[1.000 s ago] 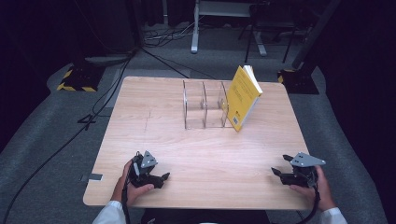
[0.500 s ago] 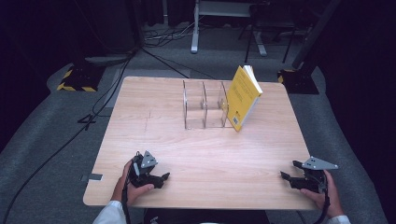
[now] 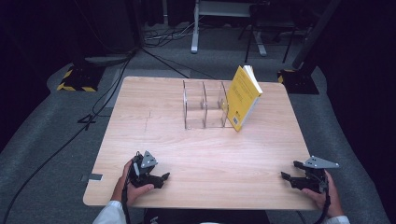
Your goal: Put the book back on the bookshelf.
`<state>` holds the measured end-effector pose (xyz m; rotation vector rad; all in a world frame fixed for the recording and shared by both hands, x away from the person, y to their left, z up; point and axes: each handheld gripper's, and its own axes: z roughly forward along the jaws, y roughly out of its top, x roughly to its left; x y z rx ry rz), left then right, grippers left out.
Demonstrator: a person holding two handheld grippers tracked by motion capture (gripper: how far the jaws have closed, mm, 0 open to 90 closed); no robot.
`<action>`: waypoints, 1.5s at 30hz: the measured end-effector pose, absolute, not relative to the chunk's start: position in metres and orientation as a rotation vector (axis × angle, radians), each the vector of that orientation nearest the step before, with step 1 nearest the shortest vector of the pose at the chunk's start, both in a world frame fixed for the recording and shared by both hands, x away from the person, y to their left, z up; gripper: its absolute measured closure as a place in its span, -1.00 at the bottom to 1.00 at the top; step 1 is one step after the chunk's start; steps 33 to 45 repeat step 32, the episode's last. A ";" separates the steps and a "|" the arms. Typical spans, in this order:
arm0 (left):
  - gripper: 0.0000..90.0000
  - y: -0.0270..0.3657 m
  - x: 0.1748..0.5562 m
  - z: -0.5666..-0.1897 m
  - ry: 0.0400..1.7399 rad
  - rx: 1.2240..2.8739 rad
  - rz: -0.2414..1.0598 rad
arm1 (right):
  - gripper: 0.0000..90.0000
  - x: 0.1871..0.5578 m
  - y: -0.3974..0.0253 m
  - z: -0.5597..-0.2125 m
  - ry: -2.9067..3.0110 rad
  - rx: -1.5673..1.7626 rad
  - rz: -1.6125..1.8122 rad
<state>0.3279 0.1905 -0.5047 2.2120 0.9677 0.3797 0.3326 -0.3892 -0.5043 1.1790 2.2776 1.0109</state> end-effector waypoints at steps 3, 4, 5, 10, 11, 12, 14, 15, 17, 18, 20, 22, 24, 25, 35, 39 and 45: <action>-0.68 0.191 0.328 -0.505 0.967 2.212 0.379 | -0.51 0.332 -0.388 -0.504 2.269 1.171 1.005; -0.68 0.191 0.328 -0.505 0.968 2.212 0.380 | -0.51 0.331 -0.388 -0.504 2.269 1.171 1.001; -0.68 0.191 0.328 -0.505 0.968 2.212 0.380 | -0.51 0.331 -0.388 -0.504 2.269 1.171 1.001; -0.69 0.190 0.329 -0.505 0.977 2.205 0.370 | -0.51 0.332 -0.389 -0.504 2.274 1.173 1.008; -0.69 0.189 0.329 -0.505 0.977 2.207 0.366 | -0.51 0.332 -0.389 -0.504 2.275 1.172 1.009; -0.69 0.190 0.330 -0.505 0.972 2.211 0.369 | -0.51 0.332 -0.389 -0.504 2.274 1.172 1.008; -0.70 0.189 0.330 -0.505 0.973 2.210 0.367 | -0.51 0.332 -0.388 -0.504 2.272 1.172 1.007; -0.70 0.189 0.330 -0.505 0.973 2.211 0.367 | -0.51 0.332 -0.388 -0.504 2.269 1.174 1.006; -0.69 0.189 0.330 -0.505 0.974 2.211 0.367 | -0.51 0.331 -0.388 -0.504 2.269 1.175 1.004; -0.69 0.189 0.330 -0.505 0.974 2.210 0.367 | -0.51 0.331 -0.388 -0.504 2.269 1.174 1.005; -0.69 0.189 0.330 -0.505 0.974 2.210 0.367 | -0.51 0.332 -0.388 -0.504 2.269 1.171 1.006; -0.70 0.189 0.330 -0.505 0.974 2.209 0.371 | -0.51 0.331 -0.388 -0.504 2.269 1.175 1.005; -0.70 0.189 0.330 -0.505 0.976 2.211 0.373 | -0.51 0.332 -0.388 -0.504 2.270 1.171 1.007; -0.70 0.189 0.331 -0.505 0.976 2.213 0.373 | -0.51 0.332 -0.388 -0.504 2.270 1.171 1.007; -0.70 0.189 0.331 -0.505 0.980 2.210 0.369 | -0.51 0.332 -0.388 -0.504 2.270 1.171 1.006; -0.70 0.189 0.331 -0.505 0.980 2.210 0.369 | -0.51 0.332 -0.388 -0.504 2.270 1.171 1.006; -0.70 0.189 0.331 -0.505 0.980 2.210 0.369 | -0.51 0.332 -0.388 -0.504 2.270 1.171 1.006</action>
